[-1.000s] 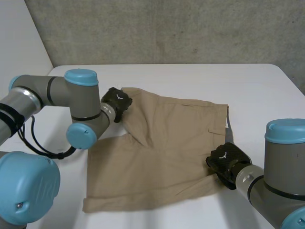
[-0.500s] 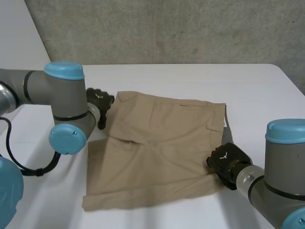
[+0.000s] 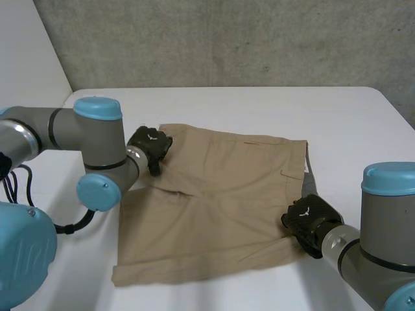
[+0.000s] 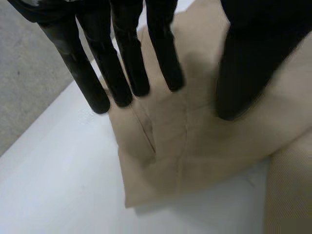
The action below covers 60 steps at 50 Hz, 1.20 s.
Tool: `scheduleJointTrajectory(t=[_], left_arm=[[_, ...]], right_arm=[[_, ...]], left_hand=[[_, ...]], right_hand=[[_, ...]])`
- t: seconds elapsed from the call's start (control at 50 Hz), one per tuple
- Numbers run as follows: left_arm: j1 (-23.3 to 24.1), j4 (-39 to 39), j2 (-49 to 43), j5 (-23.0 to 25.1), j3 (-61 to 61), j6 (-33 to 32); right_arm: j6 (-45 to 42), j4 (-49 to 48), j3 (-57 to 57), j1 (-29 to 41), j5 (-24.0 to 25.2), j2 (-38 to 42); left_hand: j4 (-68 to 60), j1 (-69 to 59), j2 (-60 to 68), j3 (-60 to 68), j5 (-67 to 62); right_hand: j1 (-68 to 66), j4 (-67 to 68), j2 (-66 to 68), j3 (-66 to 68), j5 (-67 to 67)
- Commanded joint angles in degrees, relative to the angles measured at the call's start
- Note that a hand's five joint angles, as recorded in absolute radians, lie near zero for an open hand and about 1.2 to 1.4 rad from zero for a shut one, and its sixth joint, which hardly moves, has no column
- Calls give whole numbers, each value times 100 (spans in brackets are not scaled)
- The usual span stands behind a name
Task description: Fold the shorts.
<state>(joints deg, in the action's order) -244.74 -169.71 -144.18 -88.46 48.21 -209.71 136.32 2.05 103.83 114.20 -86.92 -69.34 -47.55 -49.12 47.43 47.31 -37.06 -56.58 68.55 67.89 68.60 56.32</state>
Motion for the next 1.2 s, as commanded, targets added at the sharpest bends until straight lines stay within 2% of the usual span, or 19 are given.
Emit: scheduleJointTrajectory(t=[0.02, 0.06, 0.16, 0.34, 0.38, 0.4, 0.42, 0.44, 0.58, 0.7, 0.76, 0.82, 0.9, 1.02, 1.12, 1.2], left_arm=[[-12, 184, -14, -522, -84, -263], [-12, 167, 22, -942, -75, -290], [14, 166, 74, -1586, 12, -290], [93, 184, 382, -1649, 609, -316], [128, 184, 391, -1649, 628, -316], [181, 184, 391, -1649, 636, -316], [216, 184, 400, -1657, 645, -316], [260, 175, 435, -1666, 654, -316], [252, 140, 1312, -1719, 1189, -123], [287, 193, 2912, -1622, 2788, 852], [383, 245, 3571, -1359, 3632, 1265], [619, 324, 4132, -947, 4499, 1459], [884, 377, 4591, -700, 5362, 1521], [1007, 255, 4724, -717, 6067, 1538], [964, -70, 4566, -954, 6209, 1538], [928, -387, 4267, -1218, 6191, 1486]], right_arm=[[0, -2, -3, 6, 0, 8], [0, -2, -11, 6, 0, 8], [0, -20, -11, 6, -26, -1], [26, -46, -20, 23, -35, -10], [26, -64, -20, 23, -35, -10], [44, -64, -12, 15, -35, -10], [79, -64, -20, 14, -35, -10], [131, -64, -20, 14, -35, -18], [561, -64, -125, 14, 9, -54], [1071, -117, -319, 6, 0, -54], [1334, -204, -380, 6, 0, -54], [1520, -266, -407, 6, -9, -54], [1652, -284, -424, 6, -9, -54], [1845, -345, -460, 6, -9, -54], [1907, -345, -486, -12, -18, -54], [1907, -354, -486, -12, -26, -45]], left_hand=[[-3245, -3088, 3257, 3269, -3294], [-3245, -3088, 3257, 3269, -3294], [-3245, -3088, 3257, 3269, -3294], [-3214, -3057, 3226, 3238, -3263], [-1272, -1115, 1284, 1296, -1321], [1136, 1293, -1124, -1112, 1086], [1992, 2149, -1980, -1968, 1943], [2317, 2474, -2305, -2293, 2268], [2337, 2494, -2325, -2314, 2288], [2203, 2360, -2191, -2179, 2154], [2136, 2293, -2124, -2112, 2086], [1935, 2092, -1923, -1911, 1886], [1900, 2057, -1888, -1876, 1851], [1900, 2057, -1888, -1876, 1851], [1766, 1923, -1754, -1742, 1717], [792, 950, -781, -769, 743]], right_hand=[[-2342, 1145, 1211, 1140, 1368], [-2342, 1145, 1211, 1140, 1368], [-2342, 1145, 1211, 1140, 1368], [-2342, 1145, 1211, 1140, 1368], [-2342, 1145, 1211, 1140, 1368], [-2342, 1145, 1211, 1140, 1368], [-2342, 1145, 1211, 1140, 1368], [-2342, 1145, 1211, 1140, 1368], [-2342, 1145, 1211, 1140, 1368], [-2342, 1145, 1211, 1140, 1368], [-2342, 1145, 1211, 1140, 1368], [-2342, 1145, 1211, 1140, 1368], [-2342, 1145, 1211, 1140, 1368], [-2342, 1145, 1211, 1140, 1368], [-2342, 1145, 1211, 1140, 1368], [-2342, 1145, 1211, 1140, 1368]])
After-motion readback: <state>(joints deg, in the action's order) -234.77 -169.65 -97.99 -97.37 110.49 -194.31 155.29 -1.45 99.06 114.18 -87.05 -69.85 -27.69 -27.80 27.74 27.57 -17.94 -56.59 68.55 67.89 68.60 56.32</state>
